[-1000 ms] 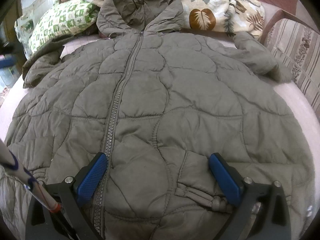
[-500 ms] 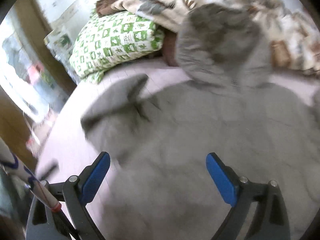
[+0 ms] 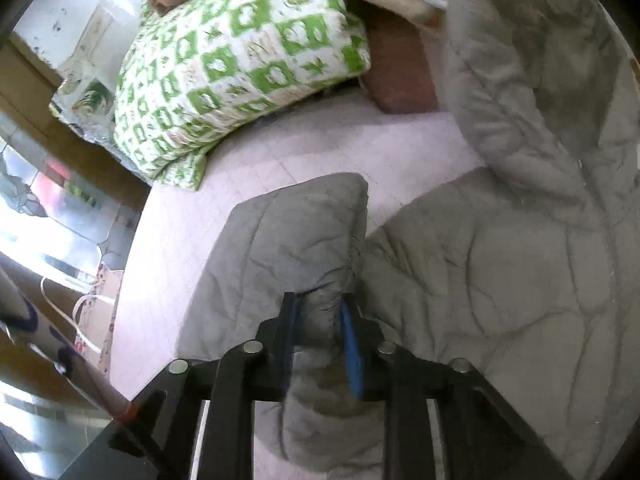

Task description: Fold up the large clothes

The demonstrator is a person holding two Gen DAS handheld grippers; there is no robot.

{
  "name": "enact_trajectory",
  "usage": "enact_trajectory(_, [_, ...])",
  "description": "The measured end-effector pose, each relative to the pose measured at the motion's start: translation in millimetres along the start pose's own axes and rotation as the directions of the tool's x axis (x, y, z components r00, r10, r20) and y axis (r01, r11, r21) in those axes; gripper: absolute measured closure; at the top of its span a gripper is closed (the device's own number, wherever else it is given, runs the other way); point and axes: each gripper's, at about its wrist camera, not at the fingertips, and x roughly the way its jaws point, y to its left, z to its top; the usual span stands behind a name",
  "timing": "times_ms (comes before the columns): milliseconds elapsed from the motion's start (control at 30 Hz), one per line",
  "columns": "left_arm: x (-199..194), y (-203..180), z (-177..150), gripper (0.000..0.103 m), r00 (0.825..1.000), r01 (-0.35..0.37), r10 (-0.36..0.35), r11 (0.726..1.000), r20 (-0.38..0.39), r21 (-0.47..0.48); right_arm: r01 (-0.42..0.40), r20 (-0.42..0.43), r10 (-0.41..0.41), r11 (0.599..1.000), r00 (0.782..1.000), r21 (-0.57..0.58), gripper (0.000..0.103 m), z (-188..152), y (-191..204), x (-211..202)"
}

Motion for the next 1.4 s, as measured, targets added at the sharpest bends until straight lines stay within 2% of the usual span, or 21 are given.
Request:
enact_trajectory(133, [-2, -5, -3, 0.047, 1.0, 0.012, -0.011, 1.0, -0.01, 0.012, 0.064, 0.054, -0.06, 0.996, 0.997, -0.057, 0.087, 5, -8, -41])
enact_trajectory(200, [-3, -6, -5, 0.047, 1.0, 0.021, -0.021, 1.0, -0.017, 0.014, 0.12, 0.095, -0.113, 0.99, 0.989, -0.071, 0.087, 5, -24, -73])
enact_trajectory(333, [-7, -10, -9, 0.047, 0.999, 0.038, -0.038, 0.999, -0.024, 0.023, 0.256, 0.153, -0.243, 0.964, 0.958, -0.068, 0.087, 2, -66, -118])
enact_trajectory(400, [-10, -13, -11, 0.047, 0.999, 0.044, -0.043, 0.998, -0.024, 0.038, 0.328, 0.166, -0.318, 0.944, 0.934, -0.04, 0.087, -2, -97, -136])
enact_trajectory(533, [-13, -21, -16, 0.047, 0.999, 0.042, -0.041, 0.997, -0.016, 0.071, 0.472, 0.154, -0.472, 0.881, 0.868, 0.038, 0.087, -11, -167, -161])
enact_trajectory(600, [-12, -24, -18, 0.047, 0.999, 0.04, -0.038, 0.996, -0.021, 0.084, 0.557, 0.126, -0.561, 0.828, 0.818, 0.068, 0.088, -21, -208, -165])
enact_trajectory(667, [-10, -28, -19, 0.047, 0.999, 0.033, -0.03, 0.995, -0.024, 0.096, 0.603, 0.082, -0.61, 0.792, 0.788, 0.102, 0.088, -31, -243, -163])
enact_trajectory(800, [-10, -38, -22, 0.047, 1.0, 0.021, -0.018, 0.992, -0.021, 0.123, 0.639, 0.001, -0.649, 0.75, 0.761, 0.173, 0.088, -44, -296, -148])
enact_trajectory(933, [-11, -46, -24, 0.047, 1.0, 0.023, -0.02, 0.989, -0.022, 0.145, 0.661, -0.048, -0.664, 0.732, 0.746, 0.164, 0.087, -49, -314, -129])
enact_trajectory(967, [-12, -47, -25, 0.047, 0.999, 0.025, -0.022, 0.989, -0.023, 0.149, 0.67, -0.062, -0.67, 0.723, 0.739, 0.168, 0.084, -51, -319, -127])
enact_trajectory(1000, [-13, -49, -26, 0.047, 0.999, 0.029, -0.026, 0.988, -0.024, 0.154, 0.674, -0.067, -0.675, 0.715, 0.735, 0.186, 0.072, -52, -322, -129])
enact_trajectory(1033, [-14, -51, -27, 0.047, 0.999, 0.036, -0.032, 0.987, -0.025, 0.157, 0.679, -0.066, -0.682, 0.706, 0.728, 0.203, 0.063, -54, -323, -132])
enact_trajectory(1067, [-17, -53, -29, 0.047, 0.998, 0.053, -0.048, 0.985, -0.03, 0.163, 0.681, -0.048, -0.691, 0.695, 0.722, 0.23, 0.054, -57, -324, -142])
enact_trajectory(1133, [-21, -56, -32, 0.047, 0.996, 0.085, -0.079, 0.982, -0.04, 0.171, 0.67, 0.014, -0.693, 0.702, 0.721, 0.243, 0.053, -65, -316, -161])
enact_trajectory(1200, [-28, -61, -35, 0.047, 0.992, 0.123, -0.116, 0.976, -0.047, 0.182, 0.676, 0.106, -0.707, 0.703, 0.7, 0.221, 0.052, -67, -300, -185])
enact_trajectory(1267, [-33, -66, -38, 0.047, 0.989, 0.144, -0.137, 0.97, -0.048, 0.194, 0.66, 0.175, -0.684, 0.729, 0.708, 0.18, 0.052, -67, -284, -196])
enact_trajectory(1333, [-36, -71, -43, 0.047, 0.988, 0.155, -0.148, 0.965, -0.051, 0.212, 0.615, 0.193, -0.631, 0.776, 0.751, 0.141, 0.051, -65, -268, -192])
enact_trajectory(1367, [-36, -74, -45, 0.047, 0.988, 0.154, -0.146, 0.963, -0.053, 0.223, 0.579, 0.167, -0.593, 0.806, 0.788, 0.128, 0.052, -63, -267, -182])
enact_trajectory(1400, [-36, -76, -47, 0.047, 0.988, 0.152, -0.143, 0.961, -0.057, 0.232, 0.562, 0.14, -0.576, 0.817, 0.805, 0.129, 0.052, -62, -266, -172])
